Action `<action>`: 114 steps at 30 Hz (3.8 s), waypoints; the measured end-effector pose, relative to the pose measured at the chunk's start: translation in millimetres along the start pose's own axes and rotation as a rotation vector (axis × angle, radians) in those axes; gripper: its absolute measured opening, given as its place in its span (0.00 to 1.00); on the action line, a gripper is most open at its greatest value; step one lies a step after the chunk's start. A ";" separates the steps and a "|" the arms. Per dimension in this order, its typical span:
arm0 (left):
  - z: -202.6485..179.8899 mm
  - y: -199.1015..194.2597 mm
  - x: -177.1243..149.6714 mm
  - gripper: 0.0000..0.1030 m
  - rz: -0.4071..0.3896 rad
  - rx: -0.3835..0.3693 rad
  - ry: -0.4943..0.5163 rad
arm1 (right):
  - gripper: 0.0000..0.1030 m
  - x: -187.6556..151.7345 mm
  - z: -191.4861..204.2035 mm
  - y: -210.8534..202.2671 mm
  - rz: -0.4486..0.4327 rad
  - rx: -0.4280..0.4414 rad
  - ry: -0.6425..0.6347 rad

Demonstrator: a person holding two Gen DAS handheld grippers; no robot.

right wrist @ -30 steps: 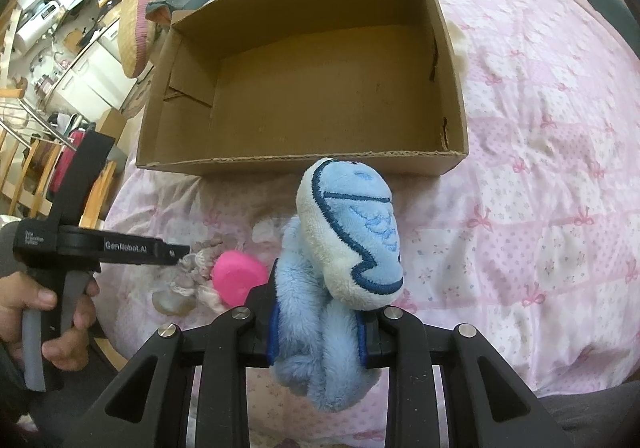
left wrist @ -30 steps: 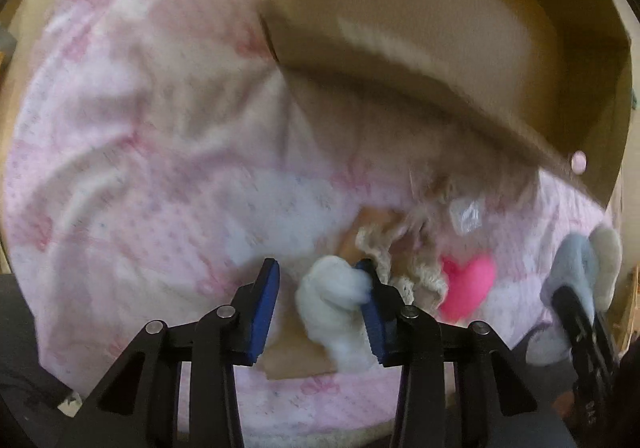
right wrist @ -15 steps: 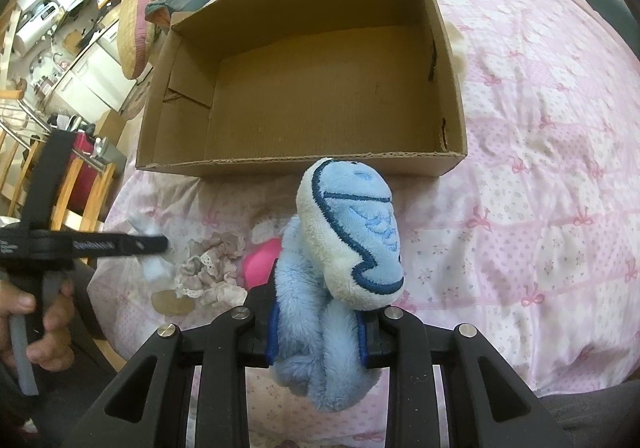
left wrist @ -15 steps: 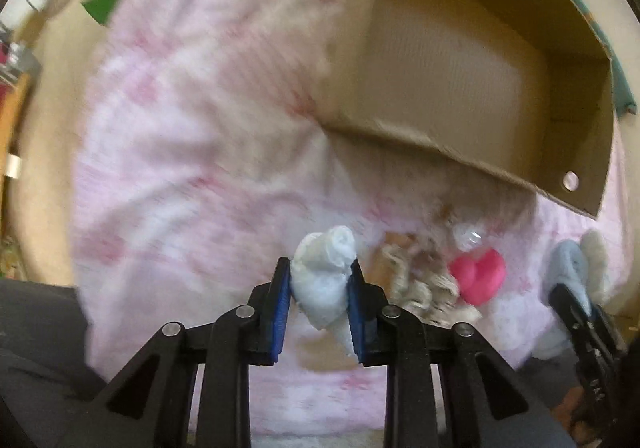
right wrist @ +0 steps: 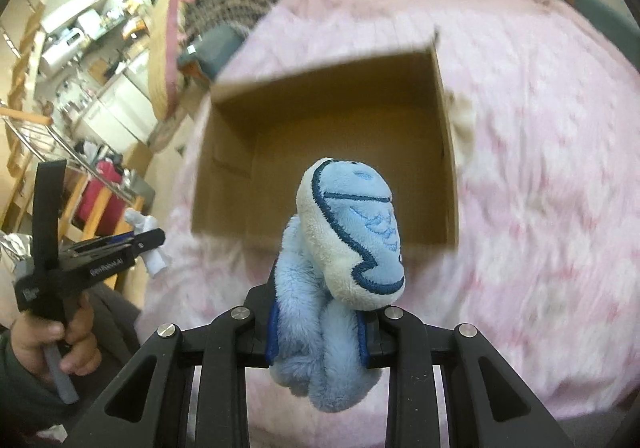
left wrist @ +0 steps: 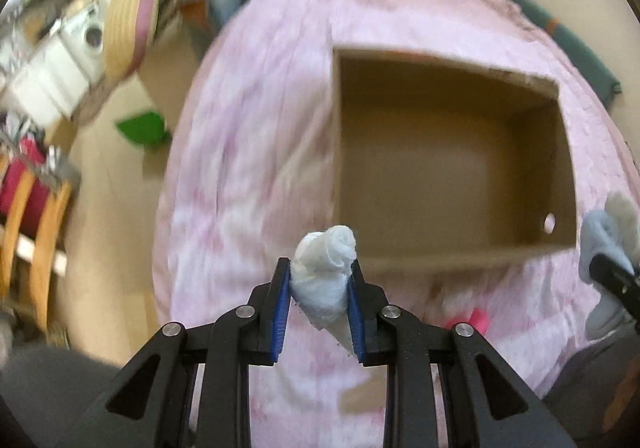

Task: Organize soft objects
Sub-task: 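Carry both items over the box and open both tools to drop them, then move the right tool back toward the pink heart plush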

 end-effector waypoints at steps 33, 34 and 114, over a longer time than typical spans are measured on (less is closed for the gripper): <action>-77.7 65.7 35.5 0.23 -0.236 -0.126 0.115 | 0.30 44.6 -29.9 76.6 -0.133 -0.115 -0.013; -78.4 65.5 34.9 0.23 -0.234 -0.137 0.113 | 0.30 43.9 -29.9 77.6 -0.131 -0.118 -0.016; -13.3 84.3 -89.8 0.66 0.355 -0.187 -0.099 | 0.94 -47.7 -20.5 30.4 -0.024 -0.028 0.190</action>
Point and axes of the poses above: each gripper's, at about its wrist camera, not at the fingertips, and y roughly the way its jaws point, z to its left, x to its top, the point moved 1 cm from there along y, roughly the way its jaws point, and after that the axes turned 1 degree about -y, right-handed, at the moved point
